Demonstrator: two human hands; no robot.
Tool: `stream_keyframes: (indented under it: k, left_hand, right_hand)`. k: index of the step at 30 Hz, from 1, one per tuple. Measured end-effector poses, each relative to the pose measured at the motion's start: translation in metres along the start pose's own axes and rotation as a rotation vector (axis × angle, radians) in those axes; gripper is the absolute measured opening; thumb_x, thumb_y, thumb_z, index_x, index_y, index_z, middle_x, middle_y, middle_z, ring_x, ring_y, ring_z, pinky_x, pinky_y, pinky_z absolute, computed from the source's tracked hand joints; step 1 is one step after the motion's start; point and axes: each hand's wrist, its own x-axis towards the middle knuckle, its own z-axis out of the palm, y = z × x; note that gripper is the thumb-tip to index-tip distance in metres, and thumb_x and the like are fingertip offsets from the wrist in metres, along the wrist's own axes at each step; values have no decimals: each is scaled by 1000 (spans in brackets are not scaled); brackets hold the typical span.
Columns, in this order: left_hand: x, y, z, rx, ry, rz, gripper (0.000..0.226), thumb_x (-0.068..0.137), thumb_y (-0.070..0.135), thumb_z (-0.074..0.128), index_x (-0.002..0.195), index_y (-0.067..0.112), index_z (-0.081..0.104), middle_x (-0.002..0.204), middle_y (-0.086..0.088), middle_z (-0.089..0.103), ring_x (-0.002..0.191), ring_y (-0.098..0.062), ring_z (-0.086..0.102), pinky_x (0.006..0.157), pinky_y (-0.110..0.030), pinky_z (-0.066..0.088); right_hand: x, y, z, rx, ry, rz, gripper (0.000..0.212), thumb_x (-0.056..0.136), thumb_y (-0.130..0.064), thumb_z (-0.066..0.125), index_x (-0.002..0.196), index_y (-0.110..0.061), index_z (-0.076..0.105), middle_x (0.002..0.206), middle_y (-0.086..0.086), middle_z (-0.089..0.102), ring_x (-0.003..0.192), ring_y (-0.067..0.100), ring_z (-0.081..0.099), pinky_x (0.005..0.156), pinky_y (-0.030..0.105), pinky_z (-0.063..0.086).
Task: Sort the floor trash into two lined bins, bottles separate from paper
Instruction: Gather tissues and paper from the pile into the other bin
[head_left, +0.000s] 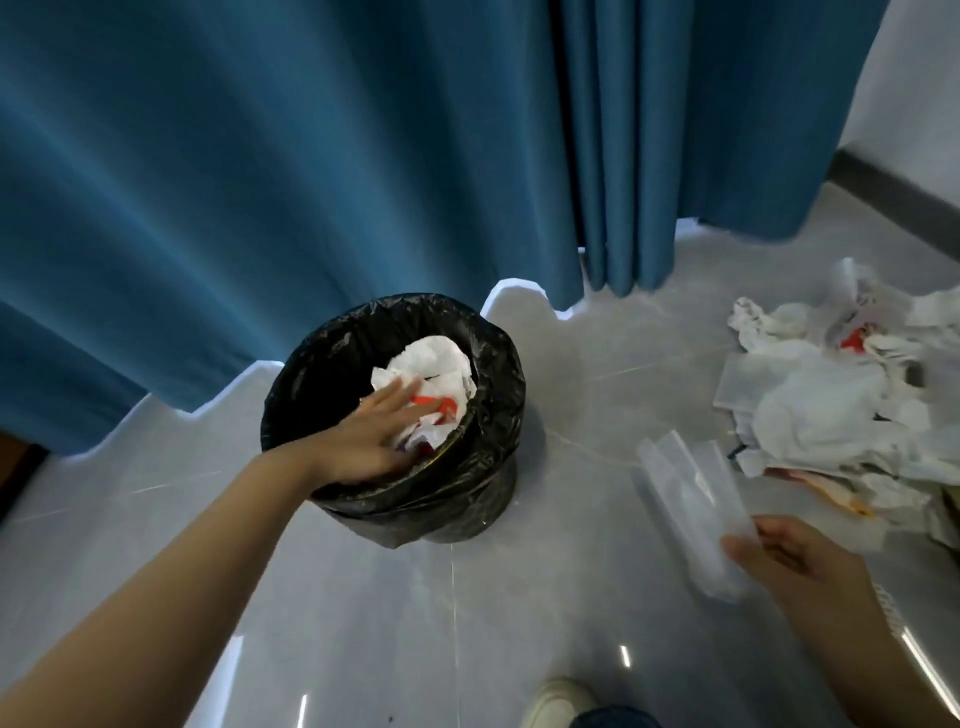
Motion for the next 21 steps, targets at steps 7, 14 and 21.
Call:
stream_keyframes:
  k: [7,14,21]
  left_hand:
    - [13,12,-12,-650,-131,-52,67,72,85,37,133,58,32,151,28,18,141,3,9,117,-30,8]
    - [36,17,4,368,-164,-92,66,99,23,32,147,39,-12,151,1,-35,135,-34,-36,107,-68,-7]
    - [49,-8,31,540,-207,-252,59,104,22,24,149,28,-14,154,-6,-30,138,-41,-26,108,-69,6]
  right_hand:
    - [-1,8,-5,-71,13,68,14,77,12,66,88,4,66,77,24,68,51,2,57,49,5,45]
    - [-3,16,-12,-133,24,126,17,73,12,70,85,-1,67,60,-6,70,43,-6,55,47,-1,41]
    - [-2,18,-19,-201,-43,120,22,66,-10,83,85,-10,72,75,15,72,71,21,69,54,12,49]
